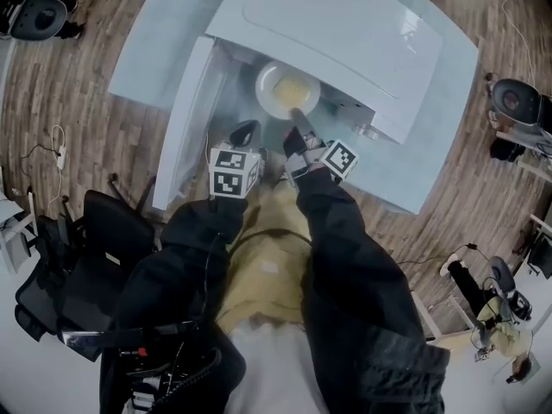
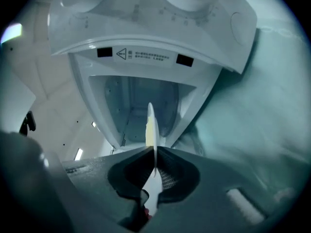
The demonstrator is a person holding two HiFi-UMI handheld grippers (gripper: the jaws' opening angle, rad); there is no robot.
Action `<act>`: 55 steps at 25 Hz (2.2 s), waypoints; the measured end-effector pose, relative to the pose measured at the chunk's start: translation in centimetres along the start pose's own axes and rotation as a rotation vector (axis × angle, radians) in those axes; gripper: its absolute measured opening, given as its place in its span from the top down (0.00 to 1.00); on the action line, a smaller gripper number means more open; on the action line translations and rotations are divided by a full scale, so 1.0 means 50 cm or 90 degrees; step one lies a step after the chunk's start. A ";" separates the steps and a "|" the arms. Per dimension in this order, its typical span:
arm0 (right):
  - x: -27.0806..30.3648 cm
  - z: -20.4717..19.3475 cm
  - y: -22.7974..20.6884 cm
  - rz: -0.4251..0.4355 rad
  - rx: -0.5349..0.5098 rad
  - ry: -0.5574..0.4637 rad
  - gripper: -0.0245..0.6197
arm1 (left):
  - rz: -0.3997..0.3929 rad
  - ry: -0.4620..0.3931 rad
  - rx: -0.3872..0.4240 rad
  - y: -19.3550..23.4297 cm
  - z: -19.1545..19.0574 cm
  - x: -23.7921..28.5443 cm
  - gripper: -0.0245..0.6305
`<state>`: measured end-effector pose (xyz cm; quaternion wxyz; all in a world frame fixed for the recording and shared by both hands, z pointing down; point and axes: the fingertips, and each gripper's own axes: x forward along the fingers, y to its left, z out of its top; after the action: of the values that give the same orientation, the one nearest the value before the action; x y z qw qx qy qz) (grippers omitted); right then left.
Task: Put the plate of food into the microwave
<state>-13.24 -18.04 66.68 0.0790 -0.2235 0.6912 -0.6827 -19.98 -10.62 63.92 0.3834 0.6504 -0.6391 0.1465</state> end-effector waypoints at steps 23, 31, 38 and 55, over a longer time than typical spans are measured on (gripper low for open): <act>0.126 0.118 -0.035 -0.017 0.073 -0.137 0.94 | 0.015 0.023 -0.027 0.031 -0.024 0.020 0.96; 0.142 0.135 -0.043 -0.023 0.081 -0.148 0.94 | 0.018 0.025 -0.031 0.036 -0.035 0.013 0.96; 0.125 0.122 -0.049 -0.042 0.093 -0.154 0.94 | 0.013 0.021 -0.032 0.030 -0.039 0.007 0.96; 0.093 0.088 -0.040 0.003 0.137 -0.154 0.80 | 0.014 0.014 -0.028 0.028 -0.049 -0.013 0.96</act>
<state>-15.16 -23.92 69.31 0.1869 -0.2925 0.6001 -0.7207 -20.68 -8.31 65.56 0.4030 0.6334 -0.6448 0.1440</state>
